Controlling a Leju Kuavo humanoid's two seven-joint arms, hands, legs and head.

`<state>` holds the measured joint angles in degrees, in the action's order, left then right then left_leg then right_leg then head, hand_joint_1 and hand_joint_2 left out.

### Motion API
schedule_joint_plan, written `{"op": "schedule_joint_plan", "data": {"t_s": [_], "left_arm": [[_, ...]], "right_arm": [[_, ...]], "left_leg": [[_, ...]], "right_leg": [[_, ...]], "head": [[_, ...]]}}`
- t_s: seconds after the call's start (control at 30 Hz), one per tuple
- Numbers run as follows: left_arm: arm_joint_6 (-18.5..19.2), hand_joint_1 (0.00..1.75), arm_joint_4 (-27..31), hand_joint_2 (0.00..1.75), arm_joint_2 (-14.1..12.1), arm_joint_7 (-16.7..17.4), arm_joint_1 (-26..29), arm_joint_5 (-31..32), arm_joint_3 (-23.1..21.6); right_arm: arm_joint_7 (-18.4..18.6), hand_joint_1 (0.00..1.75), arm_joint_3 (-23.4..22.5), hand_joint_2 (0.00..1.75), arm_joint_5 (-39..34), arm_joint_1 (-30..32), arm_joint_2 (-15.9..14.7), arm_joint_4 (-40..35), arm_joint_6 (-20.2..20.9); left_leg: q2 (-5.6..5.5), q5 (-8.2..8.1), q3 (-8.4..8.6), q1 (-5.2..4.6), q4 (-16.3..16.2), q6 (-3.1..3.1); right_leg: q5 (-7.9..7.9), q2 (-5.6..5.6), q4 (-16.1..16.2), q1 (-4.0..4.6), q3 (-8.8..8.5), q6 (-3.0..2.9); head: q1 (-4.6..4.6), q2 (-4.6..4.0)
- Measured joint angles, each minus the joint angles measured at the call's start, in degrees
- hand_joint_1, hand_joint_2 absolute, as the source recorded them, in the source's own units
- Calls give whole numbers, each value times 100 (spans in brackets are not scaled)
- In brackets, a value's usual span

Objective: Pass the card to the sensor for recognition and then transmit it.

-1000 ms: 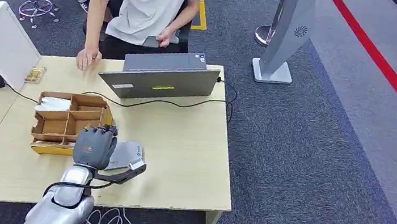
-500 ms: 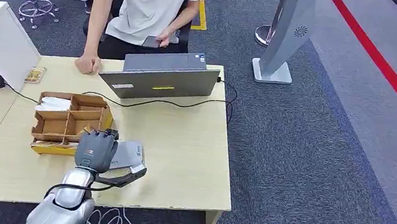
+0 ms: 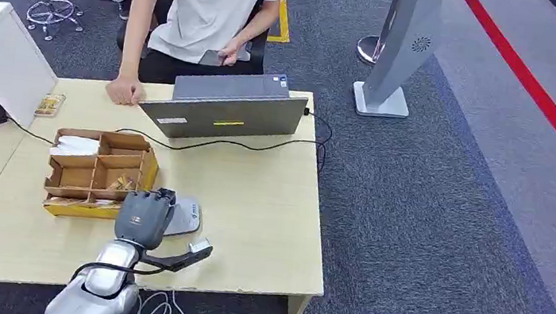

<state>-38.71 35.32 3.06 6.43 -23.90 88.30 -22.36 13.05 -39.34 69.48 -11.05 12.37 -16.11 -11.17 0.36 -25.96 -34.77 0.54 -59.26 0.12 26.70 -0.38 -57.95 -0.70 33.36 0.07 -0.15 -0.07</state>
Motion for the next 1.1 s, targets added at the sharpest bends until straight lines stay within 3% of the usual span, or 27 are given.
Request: {"op": "schedule_joint_plan", "data": {"t_s": [0.27,0.43,0.67,0.8,0.93,1.1], "left_arm": [[59,175,-63,175,-2,-155,-112,-171,0],[-22,175,-16,175,-11,-225,-459,-262,0],[-92,175,1078,175,-68,-420,-1497,-356,0],[-107,175,1386,175,-70,-444,-1702,-317,0],[-83,175,1445,175,-52,-302,-2140,-11,0],[105,175,771,175,48,193,-3279,39,0]], "right_arm": [[15,0,59,0,-15,-28,0,0,37],[20,0,96,0,-109,-46,0,0,55],[83,0,234,0,-83,-129,2,15,76],[111,0,280,0,-81,-167,2,20,79],[184,0,363,0,-37,-234,11,37,133],[297,0,518,0,113,-438,83,81,308]], "left_leg": [[0,2,0,0,-1,1],[-1,12,-1,0,-3,4],[-4,19,-8,0,-2,1],[-3,21,-6,0,-3,3],[-5,26,-12,2,-5,1],[-1,34,-16,2,-5,-1]], "right_leg": [[-1,-1,0,0,0,1],[-6,-1,0,0,1,2],[-19,-7,-2,1,2,1],[-19,-5,-2,1,4,1],[-21,-7,-2,1,10,0],[-32,-2,-3,2,13,-4]], "head": [[0,0],[0,0],[0,0],[2,0],[0,0],[0,0]]}}
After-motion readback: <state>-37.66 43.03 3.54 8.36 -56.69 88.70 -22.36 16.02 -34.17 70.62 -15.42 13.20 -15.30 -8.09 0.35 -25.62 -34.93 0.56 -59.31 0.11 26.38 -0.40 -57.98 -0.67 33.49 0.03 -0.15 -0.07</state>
